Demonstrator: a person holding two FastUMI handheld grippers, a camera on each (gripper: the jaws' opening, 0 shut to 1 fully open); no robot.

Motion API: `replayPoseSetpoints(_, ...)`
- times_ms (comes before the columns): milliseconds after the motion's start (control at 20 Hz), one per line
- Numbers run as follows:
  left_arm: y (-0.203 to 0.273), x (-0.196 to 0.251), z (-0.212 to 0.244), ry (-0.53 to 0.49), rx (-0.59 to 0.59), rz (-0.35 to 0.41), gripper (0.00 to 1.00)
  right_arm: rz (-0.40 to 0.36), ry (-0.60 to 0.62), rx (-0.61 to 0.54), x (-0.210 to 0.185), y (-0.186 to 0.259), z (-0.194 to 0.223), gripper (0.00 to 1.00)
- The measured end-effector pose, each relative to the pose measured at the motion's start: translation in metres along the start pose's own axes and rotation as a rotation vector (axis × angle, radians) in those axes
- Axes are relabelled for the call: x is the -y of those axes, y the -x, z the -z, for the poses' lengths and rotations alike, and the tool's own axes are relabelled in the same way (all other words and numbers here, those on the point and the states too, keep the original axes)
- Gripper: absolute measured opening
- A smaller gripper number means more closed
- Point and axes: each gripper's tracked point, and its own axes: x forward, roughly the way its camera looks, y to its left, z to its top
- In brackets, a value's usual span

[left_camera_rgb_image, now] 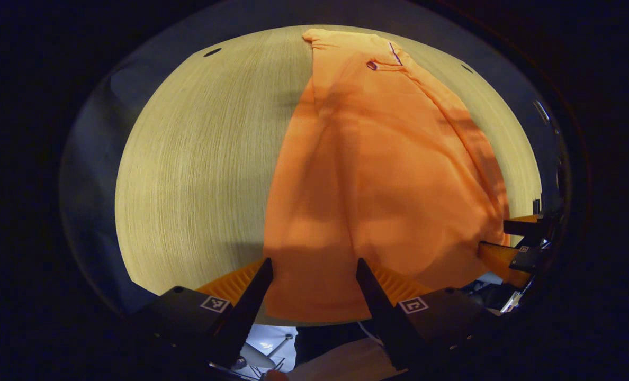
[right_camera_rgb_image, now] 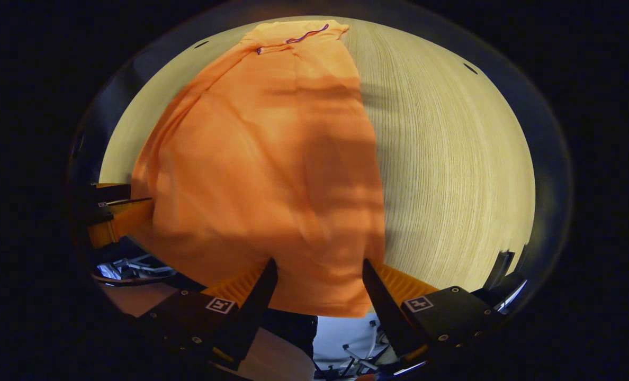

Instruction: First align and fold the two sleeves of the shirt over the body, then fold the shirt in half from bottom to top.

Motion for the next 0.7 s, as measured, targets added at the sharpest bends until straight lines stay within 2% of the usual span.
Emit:
replayPoseSetpoints(150, 0.0, 0.0, 0.0, 0.049, 0.031, -0.004, 0.98, -0.002, 0.006, -0.018, -0.001, 0.0, -0.001, 0.99)
replayPoseSetpoints(350, -0.003, 0.003, -0.001, 0.034, 0.055, 0.001, 0.96, -0.003, -0.005, -0.015, -0.002, 0.001, -0.002, 0.99)
replayPoseSetpoints(400, -0.004, 0.006, -0.002, 0.028, 0.056, 0.003, 0.9, -0.003, -0.015, -0.002, -0.003, 0.001, -0.002, 0.98)
replayPoseSetpoints(450, -0.002, 0.008, -0.003, 0.013, 0.059, 0.008, 0.85, -0.002, -0.021, 0.011, -0.003, 0.0, -0.002, 0.85)
replayPoseSetpoints(500, -0.002, 0.012, -0.004, -0.001, 0.064, 0.012, 0.74, -0.001, -0.031, 0.025, -0.003, 0.0, -0.002, 0.76)
replayPoseSetpoints(550, -0.002, 0.016, -0.005, -0.014, 0.07, 0.016, 0.57, 0.001, -0.047, 0.038, -0.001, 0.001, -0.002, 0.48)
replayPoseSetpoints(600, -0.001, 0.018, -0.006, -0.024, 0.074, 0.024, 0.41, -0.005, -0.064, 0.05, 0.0, 0.002, -0.002, 0.33)
replayPoseSetpoints(650, -0.002, 0.02, -0.009, -0.021, 0.085, 0.035, 0.35, -0.03, -0.087, 0.06, -0.003, 0.001, -0.003, 0.19)
replayPoseSetpoints(700, -0.002, 0.019, -0.009, 0.004, 0.087, 0.042, 0.16, -0.068, -0.095, 0.058, -0.008, 0.001, -0.002, 0.06)
